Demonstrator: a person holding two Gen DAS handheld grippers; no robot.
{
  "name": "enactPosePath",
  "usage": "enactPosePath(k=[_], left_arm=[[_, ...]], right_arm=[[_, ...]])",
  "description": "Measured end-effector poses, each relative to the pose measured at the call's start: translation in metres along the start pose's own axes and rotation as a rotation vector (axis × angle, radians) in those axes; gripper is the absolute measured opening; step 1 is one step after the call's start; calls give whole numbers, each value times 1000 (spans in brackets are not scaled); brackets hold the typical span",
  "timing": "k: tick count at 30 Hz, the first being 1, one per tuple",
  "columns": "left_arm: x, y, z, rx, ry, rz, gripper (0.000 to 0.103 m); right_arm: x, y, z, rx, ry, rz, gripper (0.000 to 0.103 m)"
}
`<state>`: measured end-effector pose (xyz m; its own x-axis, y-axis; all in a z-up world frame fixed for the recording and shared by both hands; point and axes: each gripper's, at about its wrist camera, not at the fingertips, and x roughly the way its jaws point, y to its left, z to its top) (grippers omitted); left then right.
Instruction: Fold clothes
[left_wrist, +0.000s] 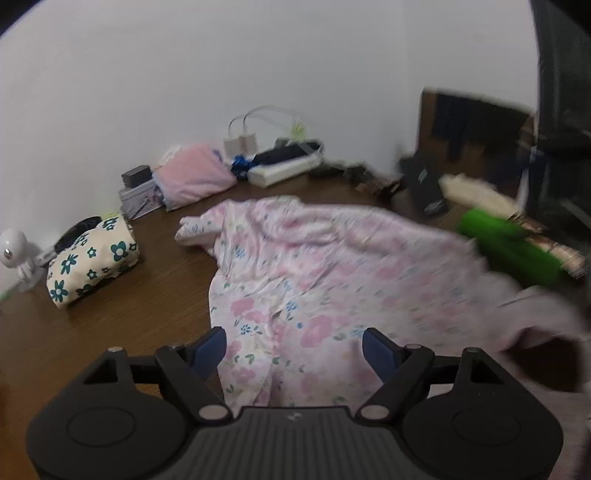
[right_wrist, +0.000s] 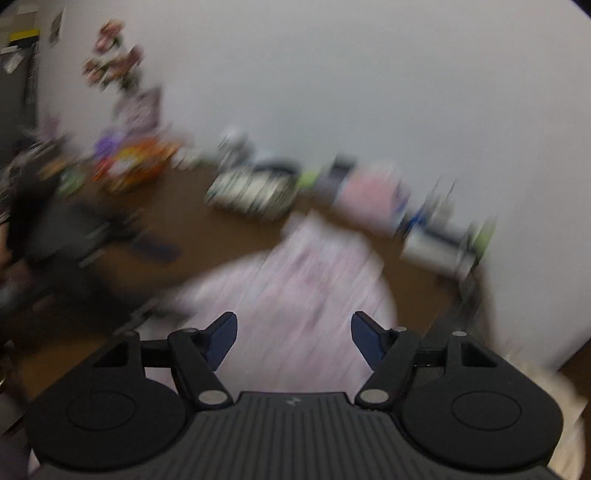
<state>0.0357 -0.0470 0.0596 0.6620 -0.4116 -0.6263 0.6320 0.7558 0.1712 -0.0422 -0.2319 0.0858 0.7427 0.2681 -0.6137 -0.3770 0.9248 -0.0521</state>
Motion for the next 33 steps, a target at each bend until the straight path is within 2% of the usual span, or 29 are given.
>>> enactPosePath(k=[2, 5, 6, 7, 8, 9, 10, 11, 14, 16, 18, 19, 20, 21, 24, 26, 29, 32, 33], left_arm=[[19, -2, 4, -23, 15, 30, 79], [50, 11, 21, -64, 33, 4, 79], [58, 14, 26, -73, 44, -9, 76], [66, 15, 28, -70, 52, -17, 69], [72, 17, 31, -70, 61, -21, 20], [74, 25, 31, -93, 73, 0, 0], [71, 38, 28, -161, 70, 22, 2], [63, 57, 24, -262, 34, 45, 0], [36, 119, -3, -604, -51, 212, 1], [24, 145, -23, -723, -56, 325, 5], [11, 156, -38, -785, -43, 390, 11], [4, 154, -41, -792, -37, 383, 14], [-5, 147, -40, -777, -45, 359, 22], [-13, 138, -39, -758, -56, 334, 36], [-37, 82, -28, -577, -92, 200, 61], [-44, 43, -25, -438, -82, 93, 64], [-33, 3, -31, -346, -13, -6, 64], [-16, -16, -37, -309, 38, -5, 63], [-12, -20, -37, -295, 46, 7, 51]], right_arm=[[3, 8, -30, 36, 39, 23, 70], [13, 17, -58, 101, 51, -26, 69], [19, 17, -62, 119, 51, -33, 67], [25, 16, -65, 135, 50, -33, 66], [31, 15, -68, 151, 49, -33, 65], [37, 14, -70, 167, 49, -32, 62], [41, 15, -74, 171, 52, -36, 62], [41, 20, -79, 167, 57, -36, 62], [36, 25, -84, 161, 52, -21, 62], [34, 29, -84, 152, 44, -27, 62], [38, 29, -82, 152, 38, -30, 63], [41, 29, -81, 152, 34, -32, 63], [41, 30, -80, 151, 32, -33, 63], [39, 31, -80, 151, 32, -34, 63], [28, 29, -77, 183, 16, -36, 61], [11, 27, -76, 201, -16, -23, 61], [-11, 22, -78, 217, -36, -10, 61], [-14, 20, -85, 225, -13, -14, 59], [-11, 19, -88, 234, 1, -17, 50]])
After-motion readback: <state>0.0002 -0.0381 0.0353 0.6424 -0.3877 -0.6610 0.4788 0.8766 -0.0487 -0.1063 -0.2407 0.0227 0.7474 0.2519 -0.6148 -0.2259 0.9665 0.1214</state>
